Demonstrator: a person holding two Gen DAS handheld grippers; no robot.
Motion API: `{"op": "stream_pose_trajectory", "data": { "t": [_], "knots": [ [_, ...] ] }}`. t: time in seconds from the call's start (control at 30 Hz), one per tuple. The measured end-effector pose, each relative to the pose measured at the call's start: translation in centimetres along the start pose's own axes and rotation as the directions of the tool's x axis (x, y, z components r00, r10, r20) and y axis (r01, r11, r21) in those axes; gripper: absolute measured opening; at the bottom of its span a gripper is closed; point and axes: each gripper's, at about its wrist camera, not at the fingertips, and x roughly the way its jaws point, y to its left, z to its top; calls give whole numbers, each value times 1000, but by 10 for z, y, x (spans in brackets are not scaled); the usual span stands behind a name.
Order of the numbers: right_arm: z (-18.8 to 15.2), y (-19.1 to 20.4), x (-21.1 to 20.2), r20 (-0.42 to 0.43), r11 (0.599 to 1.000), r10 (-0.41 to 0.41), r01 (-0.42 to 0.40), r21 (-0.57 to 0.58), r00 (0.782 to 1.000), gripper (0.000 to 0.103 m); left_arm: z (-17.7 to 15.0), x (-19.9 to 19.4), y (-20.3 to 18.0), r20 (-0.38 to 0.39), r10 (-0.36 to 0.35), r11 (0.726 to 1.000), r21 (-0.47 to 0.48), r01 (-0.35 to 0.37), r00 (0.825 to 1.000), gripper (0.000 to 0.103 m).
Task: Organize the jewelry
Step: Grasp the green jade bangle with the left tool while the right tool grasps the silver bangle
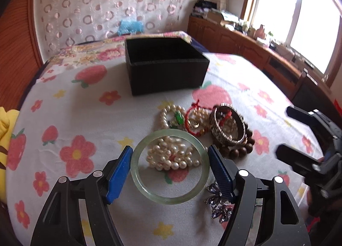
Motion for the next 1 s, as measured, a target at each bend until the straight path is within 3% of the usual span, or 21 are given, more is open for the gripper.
{"op": "stream_pose_trajectory", "data": {
  "t": [0.3,0.4,0.57,1.0],
  "knots": [
    [19,3,36,-101,996,67,-72,-49,993,81,3,-29,6,95,16,999,-32,-13,995,69],
    [25,8,45,-128,993,84,-94,-75,988,81,4,-33,10,108,17,999,-37,-13,994,69],
    [26,15,61,-193,986,114,-135,-102,975,68,5,-34,10,110,15,999,-39,-11,994,69],
    [31,19,71,-215,975,112,-149,-163,970,63,10,-30,5,113,4,999,-39,0,994,69]
  ]
}}
